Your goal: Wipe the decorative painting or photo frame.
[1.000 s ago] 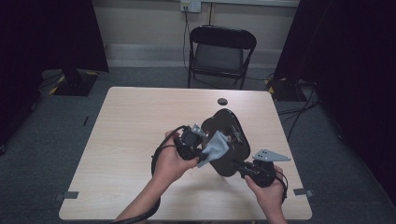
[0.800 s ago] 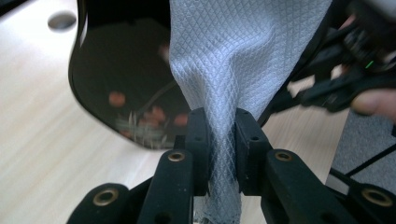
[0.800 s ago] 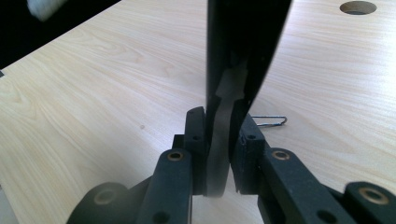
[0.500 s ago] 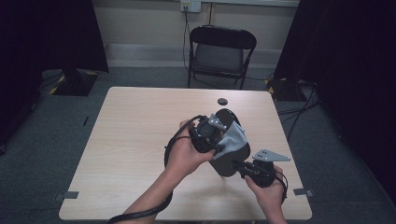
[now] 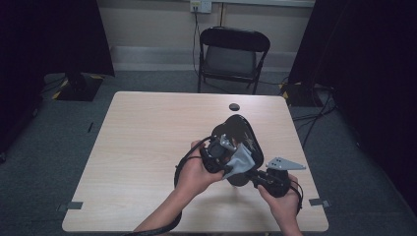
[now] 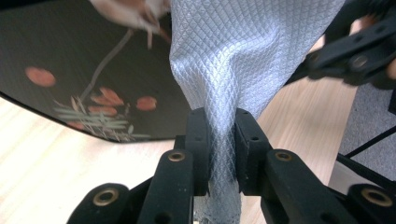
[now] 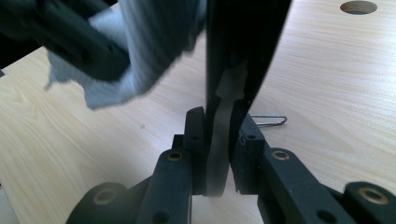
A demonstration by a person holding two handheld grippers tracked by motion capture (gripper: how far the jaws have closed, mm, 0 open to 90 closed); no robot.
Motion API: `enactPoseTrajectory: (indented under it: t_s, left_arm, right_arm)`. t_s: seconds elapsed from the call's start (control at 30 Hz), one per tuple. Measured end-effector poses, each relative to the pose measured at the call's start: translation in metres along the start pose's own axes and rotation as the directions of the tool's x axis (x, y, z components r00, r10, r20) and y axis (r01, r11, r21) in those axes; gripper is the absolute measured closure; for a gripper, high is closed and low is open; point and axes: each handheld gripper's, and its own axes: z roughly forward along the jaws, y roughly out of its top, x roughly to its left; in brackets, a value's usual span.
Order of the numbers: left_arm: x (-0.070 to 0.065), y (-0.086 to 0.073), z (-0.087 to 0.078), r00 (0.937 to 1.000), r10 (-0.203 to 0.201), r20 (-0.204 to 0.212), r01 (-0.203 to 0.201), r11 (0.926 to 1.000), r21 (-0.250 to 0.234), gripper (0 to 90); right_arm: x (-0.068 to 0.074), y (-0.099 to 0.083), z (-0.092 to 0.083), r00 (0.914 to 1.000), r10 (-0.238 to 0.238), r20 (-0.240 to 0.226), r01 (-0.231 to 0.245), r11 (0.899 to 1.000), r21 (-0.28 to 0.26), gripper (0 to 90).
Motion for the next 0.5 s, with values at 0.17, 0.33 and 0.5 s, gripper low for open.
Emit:
enactPoseTrajectory:
  t_s: [0.17,0.33,0.5]
  left_arm:
    - [0.003,-0.012,0.013,0.9999,-0.012,0.002,0.012,0.9995,0.028,78.3]
    - [0.005,-0.024,0.025,0.999,-0.04,0.019,0.039,0.9988,0.031,78.2]
    - [0.009,-0.036,0.035,0.9971,-0.072,0.023,0.071,0.9966,0.042,78.1]
  right_arm:
    - [0.0,0.0,0.0,1.0,0.001,-0.001,-0.001,1.0,0.0,78.7]
    - [0.0,0.0,0.0,1.0,0.0,-0.001,0.0,1.0,0.002,78.7]
    - [-0.001,0.0,0.0,1.0,0.0,-0.003,0.0,1.0,0.004,78.7]
